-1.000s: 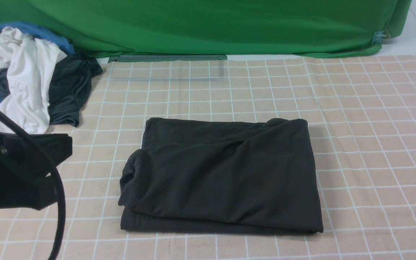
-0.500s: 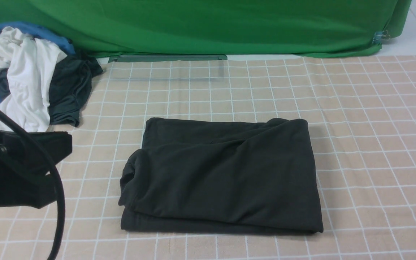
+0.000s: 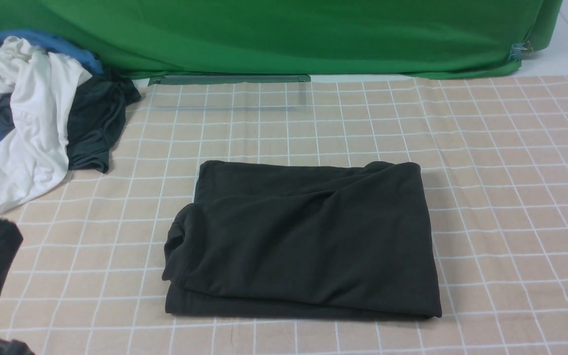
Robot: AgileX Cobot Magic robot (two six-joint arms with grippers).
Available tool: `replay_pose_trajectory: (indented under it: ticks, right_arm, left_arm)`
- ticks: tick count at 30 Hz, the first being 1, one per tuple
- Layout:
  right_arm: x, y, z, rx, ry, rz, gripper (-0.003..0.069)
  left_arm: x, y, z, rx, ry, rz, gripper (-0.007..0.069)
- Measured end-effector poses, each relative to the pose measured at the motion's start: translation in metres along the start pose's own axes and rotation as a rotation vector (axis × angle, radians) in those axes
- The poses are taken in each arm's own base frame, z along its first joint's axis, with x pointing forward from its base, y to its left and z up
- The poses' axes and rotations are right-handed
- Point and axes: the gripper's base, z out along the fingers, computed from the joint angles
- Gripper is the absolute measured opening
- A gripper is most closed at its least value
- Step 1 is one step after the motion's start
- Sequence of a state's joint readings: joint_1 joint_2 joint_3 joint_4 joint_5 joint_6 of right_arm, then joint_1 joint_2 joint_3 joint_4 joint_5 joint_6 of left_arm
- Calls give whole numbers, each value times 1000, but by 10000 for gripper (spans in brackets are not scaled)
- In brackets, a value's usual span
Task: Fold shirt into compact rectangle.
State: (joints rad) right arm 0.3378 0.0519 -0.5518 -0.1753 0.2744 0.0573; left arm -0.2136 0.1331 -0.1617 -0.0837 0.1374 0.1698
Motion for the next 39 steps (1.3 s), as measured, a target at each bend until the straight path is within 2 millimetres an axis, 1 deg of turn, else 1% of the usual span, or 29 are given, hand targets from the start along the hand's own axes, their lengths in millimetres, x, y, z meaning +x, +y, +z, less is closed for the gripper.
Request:
replay_pose_trajectory:
  ticks: [1, 3, 5, 6, 8, 15, 33, 39]
  right_arm:
    - [0, 0, 0, 0, 0, 0, 212]
    - [0, 0, 0, 0, 0, 0, 216]
    - [0, 0, 0, 0, 0, -1, 216]
    - [0, 0, 0, 0, 0, -1, 216]
    - [0, 0, 0, 0, 0, -1, 217]
    - [0, 0, 0, 0, 0, -1, 217]
    - [0, 0, 0, 0, 0, -1, 217]
    - [0, 0, 0, 1, -1, -2, 235]
  left_arm:
    - [13, 1, -2, -27, 11, -1, 19]
    - [26, 1, -5, -57, 20, -2, 19]
    - [34, 2, -6, -83, 29, -4, 19]
    - [45, 2, -6, -109, 57, -6, 19]
    - [53, 3, -6, -134, 93, -10, 19]
    - [58, 4, -6, -153, 143, -20, 20]
    - [59, 4, -6, -152, 147, -21, 20]
    - [59, 4, -6, -152, 147, -21, 20]
